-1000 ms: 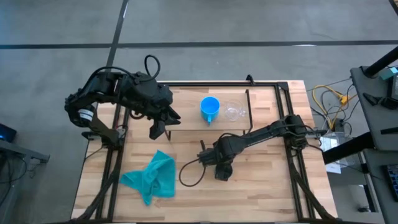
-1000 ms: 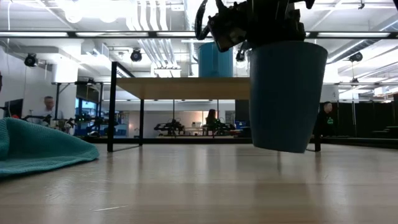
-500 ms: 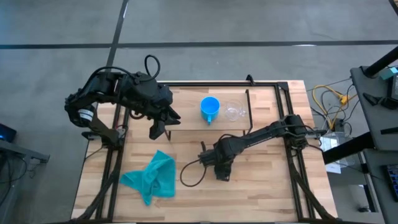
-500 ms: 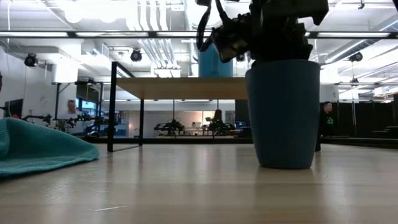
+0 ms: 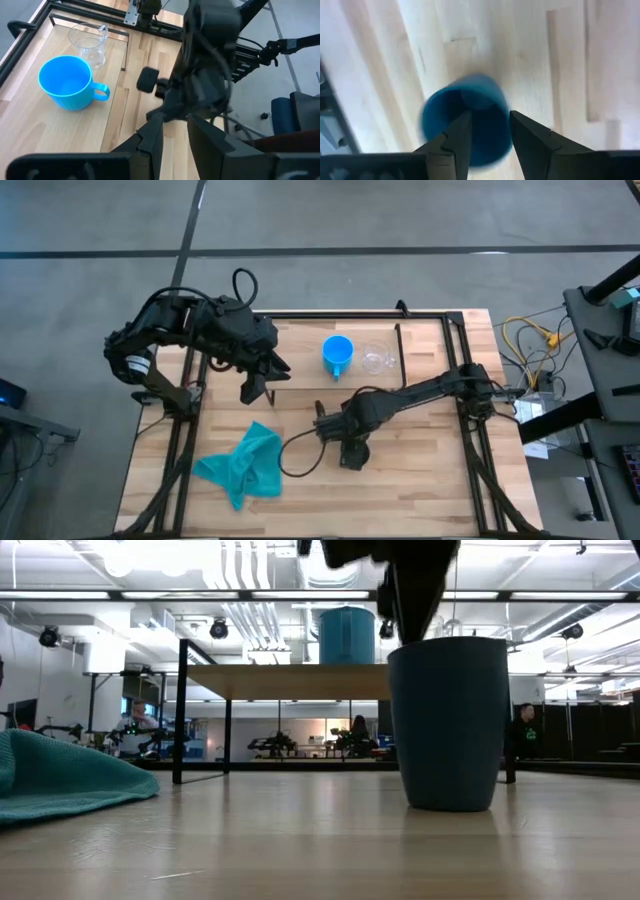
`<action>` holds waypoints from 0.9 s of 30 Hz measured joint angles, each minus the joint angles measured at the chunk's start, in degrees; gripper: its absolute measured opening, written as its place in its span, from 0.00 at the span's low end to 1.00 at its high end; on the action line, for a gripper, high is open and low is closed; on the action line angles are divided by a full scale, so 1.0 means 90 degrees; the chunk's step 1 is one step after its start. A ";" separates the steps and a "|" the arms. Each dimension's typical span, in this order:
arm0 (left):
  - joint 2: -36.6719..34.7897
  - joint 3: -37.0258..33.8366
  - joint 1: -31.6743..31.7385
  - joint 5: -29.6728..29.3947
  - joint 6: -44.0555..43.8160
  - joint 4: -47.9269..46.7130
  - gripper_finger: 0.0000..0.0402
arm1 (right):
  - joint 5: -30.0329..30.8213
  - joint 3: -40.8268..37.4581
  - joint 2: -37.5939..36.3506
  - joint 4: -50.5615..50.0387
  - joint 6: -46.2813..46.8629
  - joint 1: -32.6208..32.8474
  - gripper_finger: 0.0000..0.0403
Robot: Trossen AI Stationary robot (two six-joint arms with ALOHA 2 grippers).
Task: Stack small to large cups/mugs on shelf
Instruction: Put the blue cup on the shelf
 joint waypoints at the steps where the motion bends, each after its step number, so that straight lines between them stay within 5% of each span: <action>1: 0.0000 0.0000 0.0000 0.0000 -0.0029 0.0000 0.19 | 0.0000 0.0233 0.0000 -0.0269 -0.0001 0.0000 0.32; 7: 0.0075 -0.0019 -0.0022 0.0000 -0.0278 -0.0003 0.19 | 0.0111 0.1856 -0.0002 -0.1964 -0.0070 -0.0027 0.30; 12: 0.0240 -0.0040 -0.0022 -0.0001 -0.0275 -0.0076 0.19 | 0.0130 0.3209 -0.0113 -0.2002 -0.0061 -0.0027 0.28; 15: 0.0400 -0.0056 -0.0049 -0.0002 -0.0273 -0.0154 0.19 | 0.0426 0.3029 -0.0710 -0.1792 -0.0058 -0.0027 0.27; 21: 0.0711 -0.0095 -0.0106 0.0019 -0.0163 -0.0083 0.19 | 0.2177 0.2586 -0.2157 -0.1751 0.0719 0.0099 0.24; 27: 0.0954 -0.0570 -0.0189 0.0050 -0.0163 0.1222 0.19 | 0.4112 0.2156 -0.3486 -0.1460 0.0889 0.0754 0.24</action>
